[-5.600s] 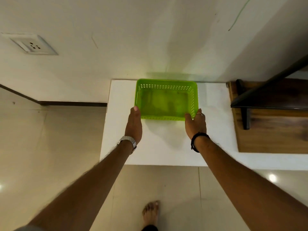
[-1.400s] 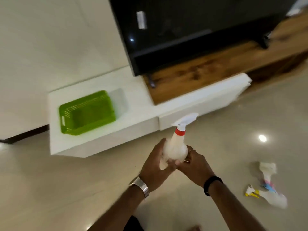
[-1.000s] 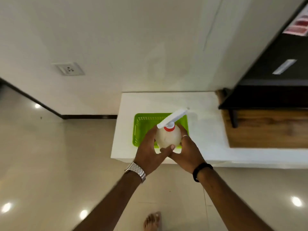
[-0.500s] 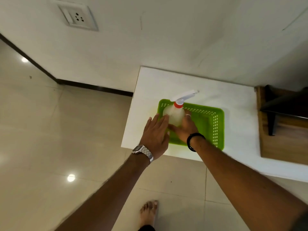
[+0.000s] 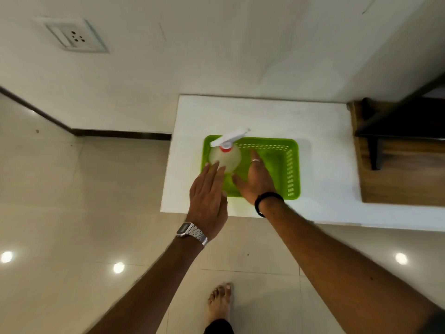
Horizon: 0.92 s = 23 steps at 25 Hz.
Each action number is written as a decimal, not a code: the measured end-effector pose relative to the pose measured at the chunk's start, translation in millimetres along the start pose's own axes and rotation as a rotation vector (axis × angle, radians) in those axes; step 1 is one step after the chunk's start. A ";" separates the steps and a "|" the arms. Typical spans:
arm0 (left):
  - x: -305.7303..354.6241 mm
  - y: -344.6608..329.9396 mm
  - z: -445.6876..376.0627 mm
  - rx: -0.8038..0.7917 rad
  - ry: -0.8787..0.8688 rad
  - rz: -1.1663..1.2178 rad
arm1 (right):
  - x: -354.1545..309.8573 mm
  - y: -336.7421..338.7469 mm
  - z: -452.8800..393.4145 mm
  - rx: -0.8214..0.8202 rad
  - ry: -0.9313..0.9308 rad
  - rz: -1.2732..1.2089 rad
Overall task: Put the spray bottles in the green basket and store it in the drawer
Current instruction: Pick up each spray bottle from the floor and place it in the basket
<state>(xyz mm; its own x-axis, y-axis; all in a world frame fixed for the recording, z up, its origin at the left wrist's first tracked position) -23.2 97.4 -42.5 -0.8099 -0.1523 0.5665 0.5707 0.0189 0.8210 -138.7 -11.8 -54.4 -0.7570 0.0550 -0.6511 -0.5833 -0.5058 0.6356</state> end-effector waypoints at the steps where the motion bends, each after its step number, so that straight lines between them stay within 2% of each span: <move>1: 11.0 -4.1 7.6 0.011 -0.039 0.012 | 8.5 9.7 14.5 0.032 0.063 0.094; 5: 51.4 -28.9 31.5 0.006 -0.065 -0.043 | 48.7 33.4 77.2 0.038 0.232 0.391; 9: 112.4 -72.4 69.0 -0.128 -0.049 -0.141 | 121.7 62.4 154.8 0.015 0.189 0.435; 16: 225.8 -184.4 140.7 -0.514 -0.115 -0.394 | 303.2 108.0 314.9 0.014 -0.167 0.313; 23: 362.9 -323.4 202.1 -0.814 -0.348 -0.567 | 508.5 130.4 490.2 0.080 -0.567 0.115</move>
<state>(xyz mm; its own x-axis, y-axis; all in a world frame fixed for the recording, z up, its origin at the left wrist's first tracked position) -529.0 235.8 -87.9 -0.9076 0.3639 0.2096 -0.0898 -0.6556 0.7497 -744.1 372.2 -99.1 -0.8434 0.4670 -0.2655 -0.4914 -0.4709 0.7327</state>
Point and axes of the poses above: each hand's wrist, its own z-axis away from the middle knuckle, its own y-axis out of the back of the hand, x = y × z, the point moved 1 cm from there along -z, towards the middle knuckle, and after that the axes turned 3 degrees about -x, right-handed, at the moved point
